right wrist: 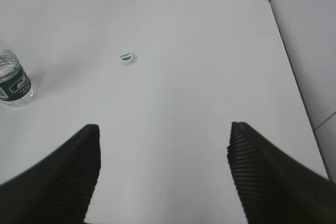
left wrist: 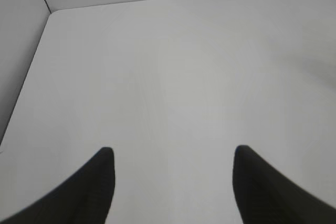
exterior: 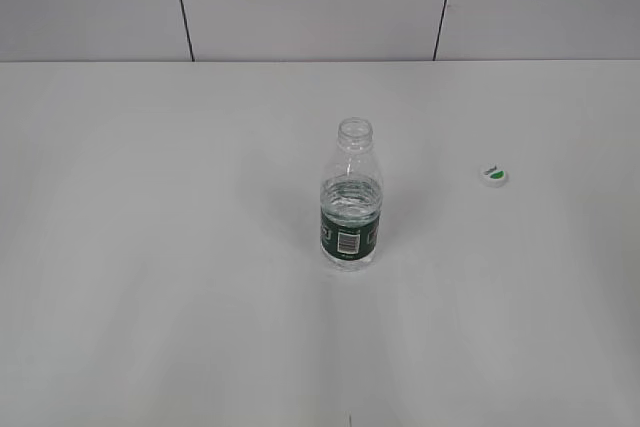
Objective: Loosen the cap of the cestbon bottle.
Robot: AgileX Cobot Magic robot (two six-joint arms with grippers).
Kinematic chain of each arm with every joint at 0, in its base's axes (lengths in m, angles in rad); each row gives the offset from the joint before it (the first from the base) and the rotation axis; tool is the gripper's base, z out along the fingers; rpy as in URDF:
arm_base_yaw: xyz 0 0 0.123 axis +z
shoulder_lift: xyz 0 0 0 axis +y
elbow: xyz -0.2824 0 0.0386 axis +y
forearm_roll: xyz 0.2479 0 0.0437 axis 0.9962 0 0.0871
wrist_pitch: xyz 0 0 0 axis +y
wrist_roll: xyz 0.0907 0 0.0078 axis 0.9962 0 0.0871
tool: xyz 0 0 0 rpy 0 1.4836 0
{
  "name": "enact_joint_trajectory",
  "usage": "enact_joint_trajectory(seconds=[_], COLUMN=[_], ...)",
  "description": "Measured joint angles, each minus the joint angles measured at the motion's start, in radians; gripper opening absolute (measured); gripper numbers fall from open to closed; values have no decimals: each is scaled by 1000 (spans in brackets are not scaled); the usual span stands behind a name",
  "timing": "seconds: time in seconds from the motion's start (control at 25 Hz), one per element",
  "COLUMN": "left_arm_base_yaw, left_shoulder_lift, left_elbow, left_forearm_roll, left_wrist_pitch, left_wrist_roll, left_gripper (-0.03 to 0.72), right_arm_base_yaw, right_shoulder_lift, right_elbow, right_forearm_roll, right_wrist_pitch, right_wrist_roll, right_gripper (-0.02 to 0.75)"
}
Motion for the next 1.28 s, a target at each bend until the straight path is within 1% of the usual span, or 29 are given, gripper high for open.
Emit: enact_joint_trajectory(seconds=[0.28, 0.52, 0.92, 1.28], left_arm_base_yaw=[0, 0, 0, 0], left_shoulder_lift=[0, 0, 0, 0], left_elbow=[0, 0, 0, 0], left_forearm_roll=[0, 0, 0, 0], left_wrist_pitch=[0, 0, 0, 0], left_wrist_roll=[0, 0, 0, 0], left_gripper=[433, 433, 433, 433], right_arm_base_yaw=[0, 1, 1, 1], right_shoulder_lift=[-177, -275, -281, -281], right_elbow=[112, 201, 290, 291], right_forearm_roll=[2, 10, 20, 20], right_wrist_pitch=[2, 3, -1, -1], right_wrist_roll=[-2, -20, -46, -48], right_gripper=[581, 581, 581, 581])
